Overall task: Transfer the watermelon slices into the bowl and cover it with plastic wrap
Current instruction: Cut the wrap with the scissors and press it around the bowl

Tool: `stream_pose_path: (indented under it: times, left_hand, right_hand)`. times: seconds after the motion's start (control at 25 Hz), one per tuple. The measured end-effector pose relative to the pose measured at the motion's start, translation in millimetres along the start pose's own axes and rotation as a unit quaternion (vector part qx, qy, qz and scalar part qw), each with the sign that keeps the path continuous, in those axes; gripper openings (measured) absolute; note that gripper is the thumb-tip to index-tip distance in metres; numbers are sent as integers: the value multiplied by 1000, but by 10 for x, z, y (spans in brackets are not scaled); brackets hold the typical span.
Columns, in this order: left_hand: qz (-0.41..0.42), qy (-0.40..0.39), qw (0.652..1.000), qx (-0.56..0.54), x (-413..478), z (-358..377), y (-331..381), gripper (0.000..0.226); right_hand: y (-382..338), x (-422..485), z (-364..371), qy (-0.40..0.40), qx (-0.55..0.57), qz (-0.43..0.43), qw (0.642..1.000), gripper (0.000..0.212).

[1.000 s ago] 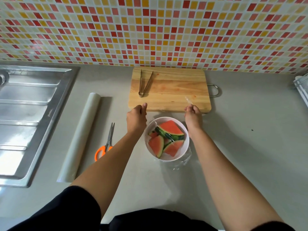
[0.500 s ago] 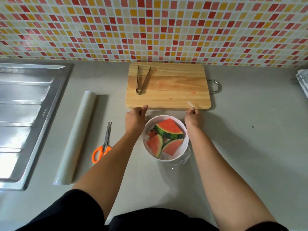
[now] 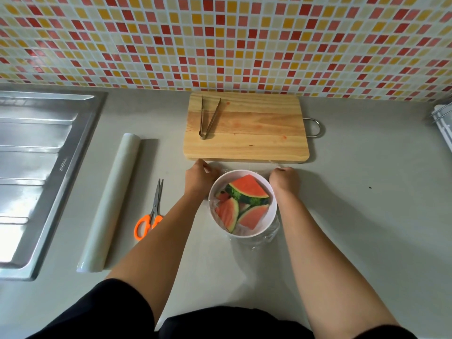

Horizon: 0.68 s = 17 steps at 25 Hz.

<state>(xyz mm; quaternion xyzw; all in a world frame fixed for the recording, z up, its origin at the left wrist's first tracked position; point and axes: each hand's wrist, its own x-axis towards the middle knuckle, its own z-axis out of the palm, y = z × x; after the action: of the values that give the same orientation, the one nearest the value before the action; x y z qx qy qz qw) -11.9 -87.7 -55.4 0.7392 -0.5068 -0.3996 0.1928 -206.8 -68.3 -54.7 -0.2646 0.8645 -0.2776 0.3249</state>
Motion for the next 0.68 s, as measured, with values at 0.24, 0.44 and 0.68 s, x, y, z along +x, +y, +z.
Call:
stream_pose_path:
  times: [0.24, 0.44, 0.68]
  left_hand:
    - [-29, 1, 999, 17, -14, -14, 4, 38]
    - [-56, -8, 996, -75, -26, -50, -19, 10]
    - [4, -7, 999, -53, -60, -52, 12, 11]
  right_hand:
    - [-2, -48, -35, 9, 42, 10, 999, 26]
    - [68, -38, -56, 17, -19, -52, 998, 15]
    - [88, 52, -79, -2, 17, -24, 1000, 5]
